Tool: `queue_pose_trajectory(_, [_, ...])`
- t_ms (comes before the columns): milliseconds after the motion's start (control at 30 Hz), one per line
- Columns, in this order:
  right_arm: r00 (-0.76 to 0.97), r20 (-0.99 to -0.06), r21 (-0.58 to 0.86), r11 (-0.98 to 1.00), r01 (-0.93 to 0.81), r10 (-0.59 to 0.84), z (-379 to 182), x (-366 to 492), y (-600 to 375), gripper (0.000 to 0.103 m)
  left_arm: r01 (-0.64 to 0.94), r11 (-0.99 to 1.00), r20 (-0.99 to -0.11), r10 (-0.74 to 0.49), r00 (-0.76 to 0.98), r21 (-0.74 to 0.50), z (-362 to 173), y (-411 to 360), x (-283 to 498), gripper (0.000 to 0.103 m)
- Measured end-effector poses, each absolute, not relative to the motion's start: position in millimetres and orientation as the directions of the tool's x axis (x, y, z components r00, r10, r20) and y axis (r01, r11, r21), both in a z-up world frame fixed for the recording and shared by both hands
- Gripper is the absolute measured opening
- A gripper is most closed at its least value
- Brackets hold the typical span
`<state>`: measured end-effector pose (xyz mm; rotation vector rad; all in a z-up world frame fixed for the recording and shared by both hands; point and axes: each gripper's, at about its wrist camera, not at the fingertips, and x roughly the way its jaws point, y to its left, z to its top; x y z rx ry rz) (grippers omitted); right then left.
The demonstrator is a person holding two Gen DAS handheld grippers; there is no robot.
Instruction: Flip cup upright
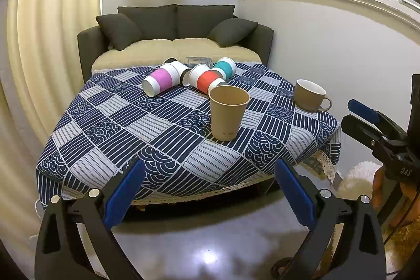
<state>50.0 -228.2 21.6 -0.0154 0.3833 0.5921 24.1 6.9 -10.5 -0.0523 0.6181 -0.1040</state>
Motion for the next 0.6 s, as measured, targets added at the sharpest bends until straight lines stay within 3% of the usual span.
queue_pose_trajectory(600, [0.762,-0.361,0.092,0.834,-0.544,0.537,21.3,50.1,-228.3,0.098,0.083,0.994,-0.585,-0.109,0.804,-0.07,-10.0,6.1,23.9,0.096])
